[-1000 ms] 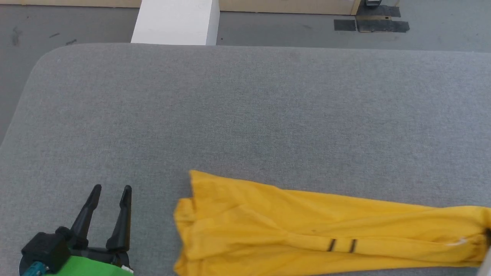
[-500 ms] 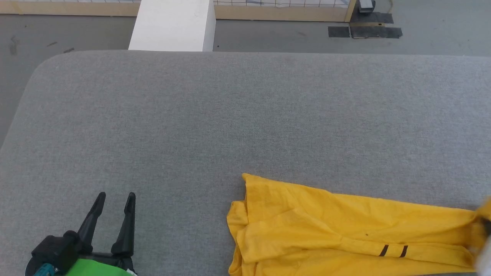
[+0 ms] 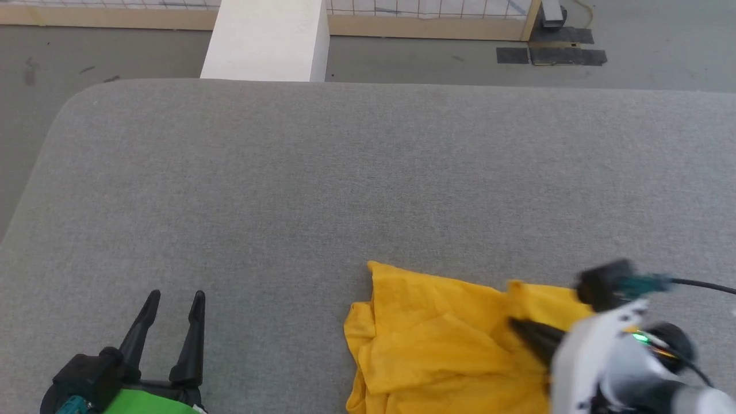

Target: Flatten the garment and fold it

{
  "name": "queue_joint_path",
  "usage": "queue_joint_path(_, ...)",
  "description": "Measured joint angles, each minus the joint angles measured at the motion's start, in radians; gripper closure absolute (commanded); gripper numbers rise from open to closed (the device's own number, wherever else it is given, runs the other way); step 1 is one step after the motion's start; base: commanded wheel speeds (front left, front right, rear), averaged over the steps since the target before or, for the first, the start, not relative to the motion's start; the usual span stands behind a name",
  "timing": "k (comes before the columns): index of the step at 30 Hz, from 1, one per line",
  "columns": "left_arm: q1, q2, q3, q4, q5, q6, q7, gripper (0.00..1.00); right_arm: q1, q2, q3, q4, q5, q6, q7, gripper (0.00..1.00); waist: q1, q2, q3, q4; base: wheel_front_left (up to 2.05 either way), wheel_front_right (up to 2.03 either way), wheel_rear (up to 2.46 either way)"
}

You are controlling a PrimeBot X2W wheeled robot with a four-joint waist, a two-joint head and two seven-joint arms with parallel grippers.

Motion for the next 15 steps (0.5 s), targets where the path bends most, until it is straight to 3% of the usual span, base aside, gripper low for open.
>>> queue_joint_path(9,-0.004,0.0,-0.029,0.021,-0.001,-0.001,0.0,0.0,-0.203,0.002,0.332,0.116,0.051,0.0,-0.034,1.0,0.0,0.0,-0.004,0.034,0.0,0.0,0.0)
queue_joint_path(15,-0.013,-0.001,-0.05,0.036,-0.003,-0.001,0.0,0.0,-0.302,0.023,0.463,0.274,0.075,0.0,-0.116,1.0,0.0,0.0,-0.018,0.066,0.0,0.0,0.0)
